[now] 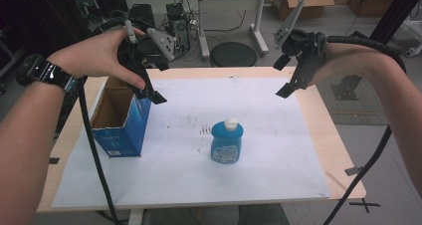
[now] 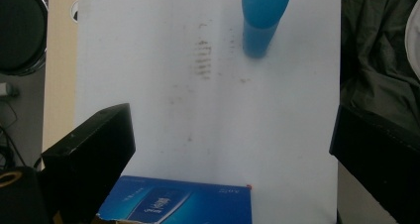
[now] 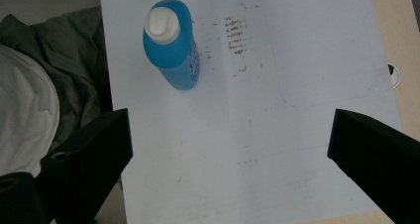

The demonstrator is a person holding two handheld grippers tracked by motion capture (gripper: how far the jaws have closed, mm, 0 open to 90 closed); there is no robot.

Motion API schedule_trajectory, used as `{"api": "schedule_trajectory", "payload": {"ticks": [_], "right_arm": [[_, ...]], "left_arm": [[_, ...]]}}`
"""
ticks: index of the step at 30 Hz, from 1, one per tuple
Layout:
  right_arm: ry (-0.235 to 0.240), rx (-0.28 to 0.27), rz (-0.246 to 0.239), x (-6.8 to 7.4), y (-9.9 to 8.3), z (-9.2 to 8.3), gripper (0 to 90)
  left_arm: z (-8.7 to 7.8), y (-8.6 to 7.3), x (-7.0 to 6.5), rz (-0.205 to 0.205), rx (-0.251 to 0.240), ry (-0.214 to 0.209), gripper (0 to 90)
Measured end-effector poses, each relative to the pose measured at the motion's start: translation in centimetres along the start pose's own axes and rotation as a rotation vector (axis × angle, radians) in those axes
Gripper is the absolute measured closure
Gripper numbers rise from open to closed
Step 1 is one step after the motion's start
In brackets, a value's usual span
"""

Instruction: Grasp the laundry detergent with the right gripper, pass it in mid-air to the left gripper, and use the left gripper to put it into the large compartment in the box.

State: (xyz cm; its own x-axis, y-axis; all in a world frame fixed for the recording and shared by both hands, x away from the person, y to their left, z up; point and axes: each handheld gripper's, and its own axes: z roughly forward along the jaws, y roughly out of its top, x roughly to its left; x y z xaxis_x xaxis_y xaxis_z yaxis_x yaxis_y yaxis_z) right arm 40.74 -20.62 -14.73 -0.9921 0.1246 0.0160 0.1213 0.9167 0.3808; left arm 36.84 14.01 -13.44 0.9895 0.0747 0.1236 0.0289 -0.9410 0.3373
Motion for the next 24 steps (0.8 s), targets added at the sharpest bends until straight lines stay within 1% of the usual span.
{"api": "schedule_trajectory", "payload": {"ticks": [3,7,9,10,11,12,13,14,15,17,21,23,24], "right_arm": [[0.001,-0.008,-0.006,0.0,0.2,0.1,3.5],[-0.01,-0.028,-0.008,0.0,0.2,-0.1,3.2],[-0.015,-0.058,-0.015,0.0,0.0,-0.4,3.1],[-0.015,-0.058,-0.015,0.0,0.0,-0.4,3.1],[-0.019,-0.067,-0.012,0.0,-0.1,-0.5,3.0],[-0.025,-0.085,-0.017,0.1,-0.4,-0.7,2.9],[-0.025,-0.085,-0.017,0.1,-0.4,-0.7,2.9],[-0.031,-0.111,-0.016,0.2,-0.8,-0.8,2.8],[-0.031,-0.111,-0.016,0.2,-0.8,-0.8,2.8],[-0.039,-0.134,-0.019,0.3,-1.2,-0.8,2.7],[-0.045,-0.182,-0.024,0.6,-2.1,-0.5,2.6],[-0.052,-0.2,-0.016,0.7,-2.6,-0.3,2.4],[-0.052,-0.2,-0.016,0.7,-2.6,-0.3,2.4]], "left_arm": [[0.0,0.0,0.1,-0.003,0.004,-0.001,4.3],[-0.1,0.0,0.1,-0.005,0.003,0.003,4.3],[-0.1,-0.1,0.1,-0.006,0.008,0.006,4.3],[-0.1,-0.1,0.1,-0.006,0.008,0.006,4.3],[-0.1,-0.1,0.1,-0.009,0.01,0.015,4.3],[-0.2,-0.2,0.0,-0.01,0.006,0.014,4.3],[-0.2,-0.2,0.0,-0.01,0.006,0.014,4.3],[-0.3,-0.2,-0.1,-0.013,0.0,0.014,4.2],[-0.3,-0.2,-0.1,-0.017,-0.001,0.015,4.2],[-0.3,-0.2,-0.2,-0.017,0.001,0.018,4.2],[-0.1,-0.3,-0.4,-0.028,0.005,0.015,4.3],[0.1,-0.4,-0.4,-0.028,0.007,0.016,4.3],[0.1,-0.4,-0.4,-0.032,0.009,0.017,4.3]]}}
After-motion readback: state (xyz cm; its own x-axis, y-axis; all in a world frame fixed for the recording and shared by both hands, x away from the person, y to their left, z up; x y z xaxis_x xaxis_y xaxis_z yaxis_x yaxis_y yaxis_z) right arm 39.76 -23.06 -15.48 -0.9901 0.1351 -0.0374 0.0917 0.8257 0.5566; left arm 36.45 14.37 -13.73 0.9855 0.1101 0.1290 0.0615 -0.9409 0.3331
